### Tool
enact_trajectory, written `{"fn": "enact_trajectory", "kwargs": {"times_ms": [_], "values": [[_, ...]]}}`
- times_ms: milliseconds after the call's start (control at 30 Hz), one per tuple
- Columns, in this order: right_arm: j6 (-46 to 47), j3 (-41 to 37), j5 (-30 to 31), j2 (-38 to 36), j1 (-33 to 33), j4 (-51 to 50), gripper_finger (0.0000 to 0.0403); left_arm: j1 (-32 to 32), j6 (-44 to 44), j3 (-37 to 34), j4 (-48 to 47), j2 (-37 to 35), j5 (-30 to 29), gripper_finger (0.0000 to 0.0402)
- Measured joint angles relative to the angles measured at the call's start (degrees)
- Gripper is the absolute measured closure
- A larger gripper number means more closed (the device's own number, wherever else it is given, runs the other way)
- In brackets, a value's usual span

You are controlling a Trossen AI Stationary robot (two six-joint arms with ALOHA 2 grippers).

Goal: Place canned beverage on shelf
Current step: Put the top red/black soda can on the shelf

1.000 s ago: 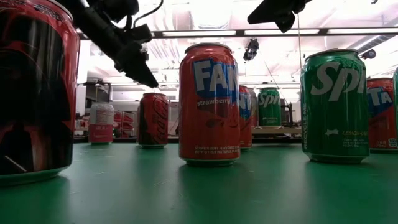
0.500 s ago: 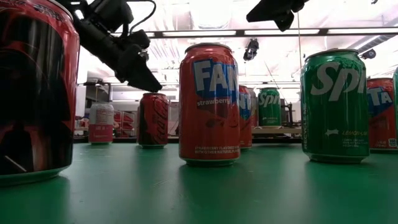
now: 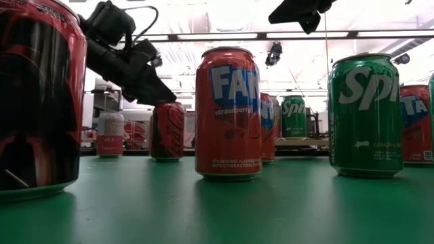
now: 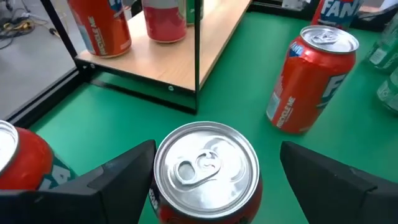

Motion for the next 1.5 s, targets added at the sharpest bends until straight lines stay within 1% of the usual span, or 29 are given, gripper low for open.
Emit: {"fn": "enact_trajectory", "kwargs": {"times_ms": [133,233,333,467,567,667,700,833,967,1100,1267,1500], "values": [[0.0,0.0,0.0,0.0,0.0,0.0,0.0390,0.0,-0.6,-0.6,0.5,0.2,0.0,0.0075],[0.0,0.0,0.0,0.0,0.0,0.0,0.0390,0.0,-0.7,-0.6,0.9,1.8,-0.3,0.0075],[0.0,0.0,0.0,0.0,0.0,0.2,0.0390,0.0,-0.7,-0.1,1.1,5.3,-1.5,0.0075],[0.0,0.0,0.0,0.0,0.0,0.3,0.0390,0.0,-0.2,1.0,4.0,10.3,-2.4,0.0077],[0.2,0.0,0.0,0.0,0.0,0.3,0.0390,-0.2,-0.1,1.8,4.9,12.7,-2.7,0.0088],[0.1,0.0,0.0,0.0,0.0,0.4,0.0390,-0.6,0.0,2.2,5.1,13.3,-2.7,0.0108],[0.1,0.0,0.0,0.0,0.0,0.4,0.0390,-0.7,-0.1,2.3,5.2,13.3,-2.7,0.0115],[0.0,0.0,0.0,0.0,0.0,0.6,0.0390,-1.1,-0.7,2.4,5.0,11.8,-2.7,0.0116],[-0.1,0.0,0.0,0.2,0.0,1.6,0.0390,-2.0,-2.1,2.5,6.5,8.4,-2.7,0.0116],[-1.3,0.0,0.0,1.4,0.0,3.2,0.0390,-3.5,-3.0,3.6,5.6,4.5,-2.7,0.0116],[-2.4,0.0,0.0,4.5,0.0,6.8,0.0390,-6.6,-3.2,7.2,4.5,1.5,-2.6,0.0116],[-3.0,3.4,-0.1,8.2,-0.2,7.6,0.0384,-11.1,-0.9,14.1,0.0,2.3,-2.3,0.0116]]}}
